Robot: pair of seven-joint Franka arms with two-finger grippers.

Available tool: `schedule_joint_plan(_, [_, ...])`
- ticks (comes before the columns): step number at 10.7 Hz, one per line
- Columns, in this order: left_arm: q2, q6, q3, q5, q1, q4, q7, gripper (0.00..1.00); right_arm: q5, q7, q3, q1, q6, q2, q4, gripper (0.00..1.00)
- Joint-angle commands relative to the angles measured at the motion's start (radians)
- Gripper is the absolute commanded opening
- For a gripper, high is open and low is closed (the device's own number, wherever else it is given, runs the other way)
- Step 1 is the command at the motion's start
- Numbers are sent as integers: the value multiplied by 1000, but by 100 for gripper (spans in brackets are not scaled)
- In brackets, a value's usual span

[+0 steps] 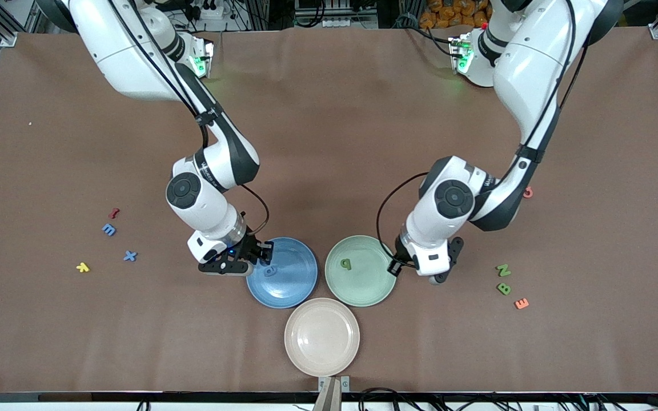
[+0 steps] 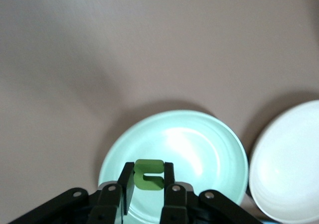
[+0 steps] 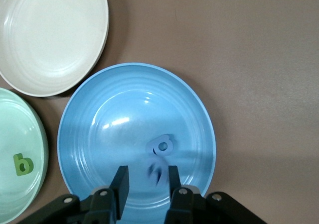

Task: Sort letters by color into matching plates
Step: 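Drop the blue G on the blue plate while the left gripper drops u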

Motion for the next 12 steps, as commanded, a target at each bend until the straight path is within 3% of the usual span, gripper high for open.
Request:
schedule_joint_plan(1, [-6, 32, 5, 12, -19, 5, -111, 0, 19, -74, -11, -7, -10, 4, 26, 100])
schedule_joint_plan(2, [-6, 32, 7, 12, -19, 5, -111, 9, 22, -107, -23, -12, -16, -2, 24, 100])
schedule_joint_plan(3, [-1, 32, 11, 16, -19, 5, -110, 99, 21, -150, -31, -25, -30, -4, 19, 100])
schedule_joint_plan(7, [-6, 31, 42, 29, -27, 3, -111, 100, 12, -429, -62, -149, -273, -73, -7, 100])
schedule_joint_plan(12, [-9, 21, 115, 36, -8, 0, -18, 100, 10, -517, -118, -303, -309, -97, -63, 100])
